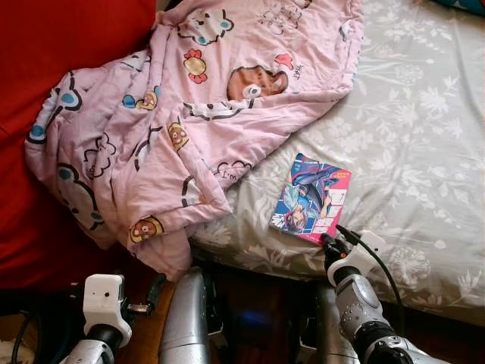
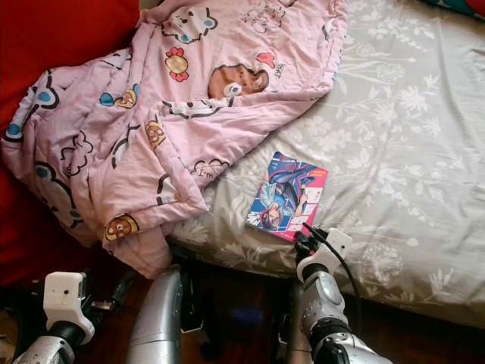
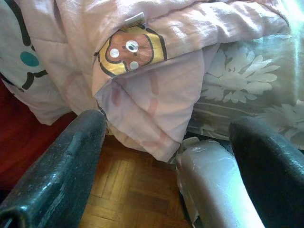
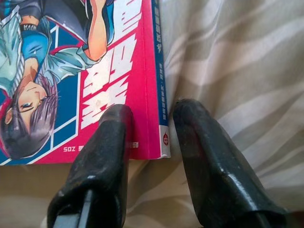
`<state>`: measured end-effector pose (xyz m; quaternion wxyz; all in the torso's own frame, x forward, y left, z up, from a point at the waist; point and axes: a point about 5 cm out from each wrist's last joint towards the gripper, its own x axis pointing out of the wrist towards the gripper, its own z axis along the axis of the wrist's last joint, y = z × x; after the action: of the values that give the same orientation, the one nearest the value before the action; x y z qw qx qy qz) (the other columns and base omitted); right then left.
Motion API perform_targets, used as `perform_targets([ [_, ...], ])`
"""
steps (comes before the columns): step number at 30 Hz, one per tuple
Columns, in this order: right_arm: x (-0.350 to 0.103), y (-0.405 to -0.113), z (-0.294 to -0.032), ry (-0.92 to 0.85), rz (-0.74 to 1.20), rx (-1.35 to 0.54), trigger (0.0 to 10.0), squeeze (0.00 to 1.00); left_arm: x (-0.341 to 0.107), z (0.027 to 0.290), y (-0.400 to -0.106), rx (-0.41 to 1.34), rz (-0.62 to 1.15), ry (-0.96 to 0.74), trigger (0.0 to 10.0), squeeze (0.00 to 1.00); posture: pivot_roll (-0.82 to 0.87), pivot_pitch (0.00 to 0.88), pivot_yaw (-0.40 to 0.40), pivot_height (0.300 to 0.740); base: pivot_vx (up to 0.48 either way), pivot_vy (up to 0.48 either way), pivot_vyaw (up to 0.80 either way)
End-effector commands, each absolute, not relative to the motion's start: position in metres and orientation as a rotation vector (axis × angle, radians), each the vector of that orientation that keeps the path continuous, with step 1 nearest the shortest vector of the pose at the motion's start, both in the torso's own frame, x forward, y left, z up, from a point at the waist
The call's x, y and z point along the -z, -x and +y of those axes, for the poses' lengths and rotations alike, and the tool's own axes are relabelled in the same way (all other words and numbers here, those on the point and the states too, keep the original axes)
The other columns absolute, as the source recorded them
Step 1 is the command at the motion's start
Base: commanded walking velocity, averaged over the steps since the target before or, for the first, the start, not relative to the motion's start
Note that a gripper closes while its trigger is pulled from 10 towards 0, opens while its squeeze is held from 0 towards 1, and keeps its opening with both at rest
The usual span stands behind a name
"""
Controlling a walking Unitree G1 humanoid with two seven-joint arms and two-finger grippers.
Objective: Clean up the room
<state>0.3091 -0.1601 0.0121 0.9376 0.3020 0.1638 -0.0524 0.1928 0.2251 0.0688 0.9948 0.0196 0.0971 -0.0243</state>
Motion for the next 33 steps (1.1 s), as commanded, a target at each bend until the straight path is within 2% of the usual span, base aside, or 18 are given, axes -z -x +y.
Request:
perform_targets([
  [1,0.008,-0.292,-0.145,-0.772,0.430,0.095,10.0,0.00,-0.064,0.231,-0.184,0.035,0.239,-0.050,10.0,0.00,0.22,0.381,0.066,0.590,0.000,0.000,0.00],
  [5,0.007,-0.292,-0.127,-1.012,0.409,0.005,10.0,0.00,-0.065,0.232,-0.185,0.034,0.241,-0.054,10.0,0.00,0.23,0.382,0.068,0.590,0.000,0.000,0.00],
  [7,0.006,-0.291,-0.121,-1.059,0.399,-0.015,10.0,0.00,-0.065,0.232,-0.184,0.033,0.241,-0.056,10.0,0.00,0.23,0.384,0.069,0.590,0.000,0.000,0.00],
  [18,0.017,-0.279,-0.115,-1.154,0.431,0.027,10.0,0.00,-0.066,0.232,-0.182,0.027,0.249,-0.055,10.0,0.00,0.24,0.385,0.068,0.590,0.000,0.000,0.00],
  [19,0.017,-0.279,-0.116,-1.156,0.422,0.025,0.0,0.00,-0.066,0.232,-0.181,0.026,0.250,-0.055,10.0,0.00,0.24,0.386,0.067,0.590,0.000,0.000,0.00],
  [33,0.014,-0.282,-0.130,-1.144,0.358,0.040,0.0,0.00,-0.062,0.232,-0.185,0.021,0.257,-0.055,10.0,0.00,0.22,0.371,0.056,0.590,0.000,0.000,0.00],
])
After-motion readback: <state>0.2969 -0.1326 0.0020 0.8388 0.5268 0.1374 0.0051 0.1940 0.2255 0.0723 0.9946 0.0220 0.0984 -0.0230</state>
